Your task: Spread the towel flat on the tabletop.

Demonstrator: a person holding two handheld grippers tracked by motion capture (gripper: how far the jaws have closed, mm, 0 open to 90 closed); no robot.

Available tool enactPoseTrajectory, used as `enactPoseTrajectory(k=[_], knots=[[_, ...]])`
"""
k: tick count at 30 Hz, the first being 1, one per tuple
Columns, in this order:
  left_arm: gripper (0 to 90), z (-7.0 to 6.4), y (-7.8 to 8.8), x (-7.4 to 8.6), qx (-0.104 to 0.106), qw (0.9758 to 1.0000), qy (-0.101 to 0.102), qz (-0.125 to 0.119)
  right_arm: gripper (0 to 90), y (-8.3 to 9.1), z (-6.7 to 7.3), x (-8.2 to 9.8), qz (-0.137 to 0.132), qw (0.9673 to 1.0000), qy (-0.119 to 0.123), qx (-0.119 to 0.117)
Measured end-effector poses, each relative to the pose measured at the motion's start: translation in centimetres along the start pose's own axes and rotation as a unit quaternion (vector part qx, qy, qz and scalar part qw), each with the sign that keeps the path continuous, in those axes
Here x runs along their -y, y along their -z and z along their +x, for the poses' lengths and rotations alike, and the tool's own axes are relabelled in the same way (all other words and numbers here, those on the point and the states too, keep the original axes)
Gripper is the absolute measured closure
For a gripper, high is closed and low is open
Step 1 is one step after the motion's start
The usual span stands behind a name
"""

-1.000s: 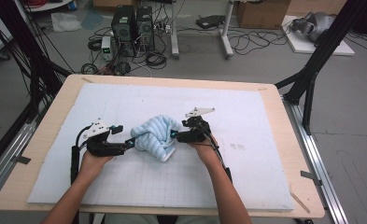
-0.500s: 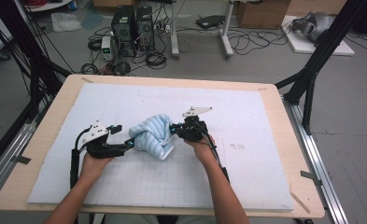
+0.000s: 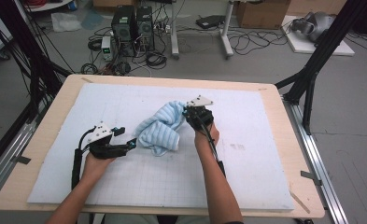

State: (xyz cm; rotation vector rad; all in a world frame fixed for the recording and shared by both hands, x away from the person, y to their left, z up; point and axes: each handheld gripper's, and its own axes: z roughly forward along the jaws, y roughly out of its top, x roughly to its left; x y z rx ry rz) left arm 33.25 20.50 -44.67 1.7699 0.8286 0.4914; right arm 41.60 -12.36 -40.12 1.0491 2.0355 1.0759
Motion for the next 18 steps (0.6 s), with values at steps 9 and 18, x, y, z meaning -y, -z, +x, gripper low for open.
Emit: enactPoseTrajectory(k=[9,18], knots=[[33.1,0.0,0.0,0.0,0.017,0.9998,0.009,-0.008,85.9,-1.2,-4.3,0.2,0.042,0.9950,-0.046,0.078],[30.6,-0.3,-0.3,0.0,0.033,0.9994,0.008,-0.005,64.4,0.1,-4.6,1.1,0.018,0.9975,-0.064,0.024]])
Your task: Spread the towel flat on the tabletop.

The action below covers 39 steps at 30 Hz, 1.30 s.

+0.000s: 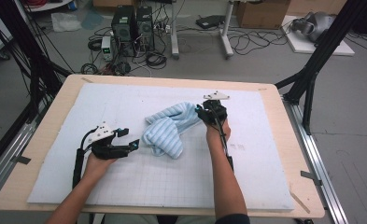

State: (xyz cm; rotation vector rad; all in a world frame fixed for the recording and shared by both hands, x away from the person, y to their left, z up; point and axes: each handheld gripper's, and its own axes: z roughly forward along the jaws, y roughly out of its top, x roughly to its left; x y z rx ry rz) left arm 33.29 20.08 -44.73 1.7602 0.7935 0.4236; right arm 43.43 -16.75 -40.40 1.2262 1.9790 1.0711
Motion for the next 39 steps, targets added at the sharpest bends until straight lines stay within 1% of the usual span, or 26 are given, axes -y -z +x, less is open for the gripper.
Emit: enactPoseTrajectory(k=[2,3,4,5,6,8,9,10,12,13,16,18,19,20,22,23,26,27,29,30,32,33,36,37,38,39], knots=[[31.0,-0.1,0.0,0.0,0.005,1.0000,0.002,0.001,62.7,0.4,0.0,0.2,-0.009,0.9999,-0.002,-0.008],[31.1,-0.2,-0.1,0.0,0.007,1.0000,0.000,0.004,60.0,1.4,0.1,0.9,-0.019,0.9990,-0.015,-0.038],[31.2,-0.2,-0.2,0.0,0.007,1.0000,-0.001,0.006,59.0,1.8,0.1,1.1,-0.022,0.9982,-0.016,-0.053],[31.1,-0.2,-0.2,0.0,0.007,1.0000,-0.001,0.006,59.0,1.8,0.1,1.1,-0.022,0.9982,-0.016,-0.053],[30.9,-0.2,-0.2,-0.1,0.006,1.0000,0.000,0.005,53.2,2.6,0.8,2.1,-0.019,0.9950,-0.017,-0.097],[30.8,-0.2,-0.2,-0.1,0.005,1.0000,0.001,0.004,51.6,3.0,1.6,2.9,-0.013,0.9921,-0.011,-0.124],[30.8,-0.2,-0.2,-0.1,0.002,1.0000,0.002,0.003,51.6,3.0,1.6,2.9,-0.013,0.9921,-0.011,-0.124],[30.8,-0.1,-0.1,-0.1,0.000,1.0000,0.005,-0.001,51.1,3.3,2.6,3.6,0.010,0.9898,0.005,-0.142],[30.8,0.0,-0.1,-0.2,0.000,1.0000,0.005,-0.005,52.0,3.3,3.6,4.3,0.014,0.9886,0.026,-0.148],[30.7,0.0,-0.1,-0.2,-0.001,1.0000,0.004,-0.006,52.0,3.0,4.2,4.8,0.024,0.9873,0.036,-0.153],[30.3,0.0,0.0,-0.2,-0.004,0.9999,0.004,-0.010,51.7,1.8,5.5,5.5,0.052,0.9853,0.044,-0.157],[30.4,0.0,0.1,-0.2,-0.005,0.9999,0.001,-0.015,50.6,1.2,6.2,5.7,0.059,0.9855,0.054,-0.149],[30.7,0.0,0.1,-0.2,-0.005,0.9999,0.001,-0.016,49.5,1.0,6.6,5.7,0.069,0.9856,0.066,-0.140],[30.7,0.1,0.1,-0.2,-0.005,0.9999,0.000,-0.016,49.1,0.8,6.9,5.5,0.067,0.9852,0.080,-0.136],[30.8,0.1,0.0,-0.2,-0.003,0.9999,0.001,-0.016,46.6,0.7,7.2,5.4,0.063,0.9851,0.081,-0.138],[30.8,0.0,-0.1,-0.2,-0.004,0.9999,0.000,-0.015,45.9,0.2,7.6,5.1,0.065,0.9828,0.095,-0.144],[30.8,0.0,-0.1,-0.2,-0.003,0.9999,-0.003,-0.015,48.6,-0.3,7.7,4.8,0.069,0.9819,0.091,-0.151],[30.8,0.0,0.0,-0.2,-0.003,0.9999,-0.004,-0.015,60.0,-0.6,7.6,4.6,0.072,0.9801,0.087,-0.164],[30.8,0.0,0.0,-0.2,-0.005,0.9998,0.000,-0.018,78.5,-0.7,7.5,4.6,0.068,0.9800,0.087,-0.166],[30.8,0.1,0.1,-0.2,-0.005,0.9998,0.001,-0.017,83.8,-0.6,7.4,4.6,0.068,0.9802,0.089,-0.164],[30.8,0.2,0.1,-0.2,-0.004,0.9999,0.003,-0.016,85.7,-0.4,7.3,4.5,0.069,0.9804,0.093,-0.159],[30.8,0.2,0.2,-0.2,-0.004,0.9999,0.003,-0.016,85.8,-0.2,7.2,4.5,0.066,0.9817,0.094,-0.152],[30.8,0.1,0.2,-0.2,-0.001,0.9999,0.002,-0.016,85.8,0.6,6.3,4.4,0.049,0.9843,0.075,-0.152],[30.9,0.1,0.2,-0.2,-0.001,0.9999,0.002,-0.016,85.8,0.6,6.3,4.4,0.049,0.9843,0.075,-0.152],[31.0,0.1,0.1,-0.2,0.001,0.9999,0.000,-0.013,85.7,1.4,5.2,4.2,0.038,0.9865,0.071,-0.142],[31.2,0.1,0.1,-0.2,0.001,0.9999,0.000,-0.013,85.7,1.4,5.2,4.2,0.038,0.9865,0.071,-0.142]])
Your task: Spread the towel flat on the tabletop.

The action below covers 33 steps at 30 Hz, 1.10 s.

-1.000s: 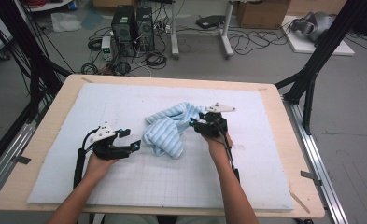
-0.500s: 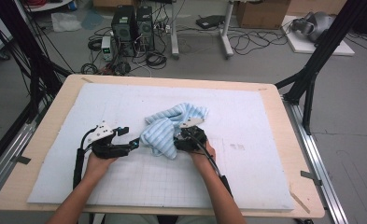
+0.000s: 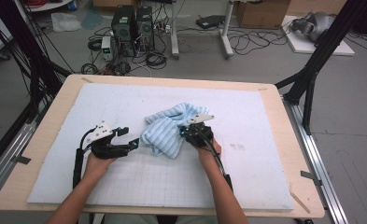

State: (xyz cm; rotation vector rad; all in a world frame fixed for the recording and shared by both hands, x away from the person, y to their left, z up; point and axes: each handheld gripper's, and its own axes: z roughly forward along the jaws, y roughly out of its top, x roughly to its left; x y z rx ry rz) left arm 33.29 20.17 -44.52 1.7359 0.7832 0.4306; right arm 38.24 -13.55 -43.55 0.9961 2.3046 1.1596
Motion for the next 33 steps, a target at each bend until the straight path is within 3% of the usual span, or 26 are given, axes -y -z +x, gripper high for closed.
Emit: enactPoseTrajectory(k=[3,4,5,6,7,10,12,13,14,15,18,19,22,23,28,33], knots=[[33.9,-0.2,-0.2,0.0,0.003,1.0000,-0.007,0.005,85.7,2.2,-1.8,0.1,-0.017,0.9991,-0.017,0.036],[35.0,-0.2,-0.2,0.0,0.003,1.0000,-0.007,0.005,85.7,2.2,-1.8,0.1,-0.017,0.9991,-0.017,0.036],[35.3,-0.2,-0.3,0.1,0.004,0.9999,-0.009,0.009,85.7,3.1,-2.9,0.3,-0.022,0.9972,-0.027,0.066],[35.3,-0.3,-0.4,0.1,0.006,0.9999,-0.010,0.011,85.7,3.1,-2.9,0.3,-0.022,0.9972,-0.027,0.066],[36.4,-0.4,-0.5,0.1,0.007,0.9997,-0.016,0.015,85.7,3.7,-4.1,0.6,-0.024,0.9937,-0.045,0.100],[36.4,-0.6,-0.6,0.1,0.009,0.9997,-0.015,0.015,85.7,4.1,-5.5,1.1,-0.030,0.9867,-0.075,0.142],[36.3,-0.6,-0.7,0.0,0.010,0.9997,-0.016,0.018,85.7,4.1,-6.1,1.3,-0.031,0.9810,-0.078,0.175],[36.2,-0.6,-0.7,0.0,0.010,0.9996,-0.016,0.019,85.7,4.1,-6.3,1.3,-0.032,0.9780,-0.085,0.188],[36.0,-0.6,-0.7,0.0,0.010,0.9996,-0.016,0.019,85.7,4.1,-6.3,1.3,-0.032,0.9780,-0.085,0.188],[35.9,-0.6,-0.7,0.0,0.010,0.9996,-0.016,0.019,85.2,4.0,-6.8,1.6,-0.030,0.9750,-0.100,0.196],[35.6,-0.5,-0.7,0.0,0.012,0.9996,-0.015,0.018,83.1,4.0,-6.8,1.8,-0.032,0.9758,-0.102,0.191],[35.2,-0.5,-0.7,0.0,0.014,0.9996,-0.014,0.019,77.2,4.3,-6.6,1.9,-0.046,0.9776,-0.101,0.179],[35.1,-0.6,-0.7,0.0,0.016,0.9996,-0.015,0.019,72.9,4.6,-6.4,1.9,-0.059,0.9793,-0.099,0.166],[34.8,-0.7,-0.7,0.0,0.018,0.9995,-0.014,0.021,69.3,5.1,-6.2,1.9,-0.067,0.9806,-0.097,0.156],[33.6,-0.8,-0.7,0.0,0.020,0.9994,-0.017,0.023,60.1,6.9,-5.8,2.5,-0.083,0.9797,-0.091,0.158],[36.0,-1.0,-0.6,-0.2,0.025,0.9993,-0.016,0.024,49.9,8.8,-4.9,3.9,-0.094,0.9831,-0.088,0.130]])
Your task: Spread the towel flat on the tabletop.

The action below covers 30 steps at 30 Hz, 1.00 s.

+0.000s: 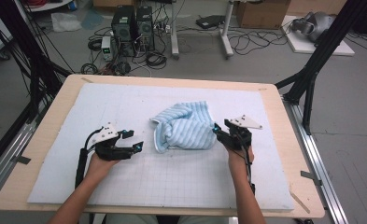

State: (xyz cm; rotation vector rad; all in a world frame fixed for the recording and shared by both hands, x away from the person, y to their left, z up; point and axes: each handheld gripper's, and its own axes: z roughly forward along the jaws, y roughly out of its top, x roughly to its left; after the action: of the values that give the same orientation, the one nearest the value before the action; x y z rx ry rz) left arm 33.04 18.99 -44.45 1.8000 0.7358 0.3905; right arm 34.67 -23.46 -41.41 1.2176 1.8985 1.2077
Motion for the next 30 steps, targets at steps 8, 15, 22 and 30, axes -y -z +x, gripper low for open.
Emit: enactPoseTrajectory(k=[8,15,22,30], knots=[[30.4,-1.1,-1.2,-1.4,0.010,0.9999,-0.001,0.008,43.7,2.5,0.7,2.4,0.017,0.9996,0.017,-0.018],[42.6,-1.3,-3.6,-2.8,0.026,0.9994,0.012,0.019,41.7,3.2,1.1,3.2,0.033,0.9987,0.015,-0.037],[85.6,-1.7,-6.7,-3.5,-0.021,0.9965,-0.012,0.080,51.6,2.7,2.8,3.0,0.036,0.9946,0.028,-0.093],[86.9,-1.1,-5.5,-4.1,-0.019,0.9993,0.020,0.027,60.1,1.2,6.2,2.8,0.047,0.9741,0.058,-0.213]])
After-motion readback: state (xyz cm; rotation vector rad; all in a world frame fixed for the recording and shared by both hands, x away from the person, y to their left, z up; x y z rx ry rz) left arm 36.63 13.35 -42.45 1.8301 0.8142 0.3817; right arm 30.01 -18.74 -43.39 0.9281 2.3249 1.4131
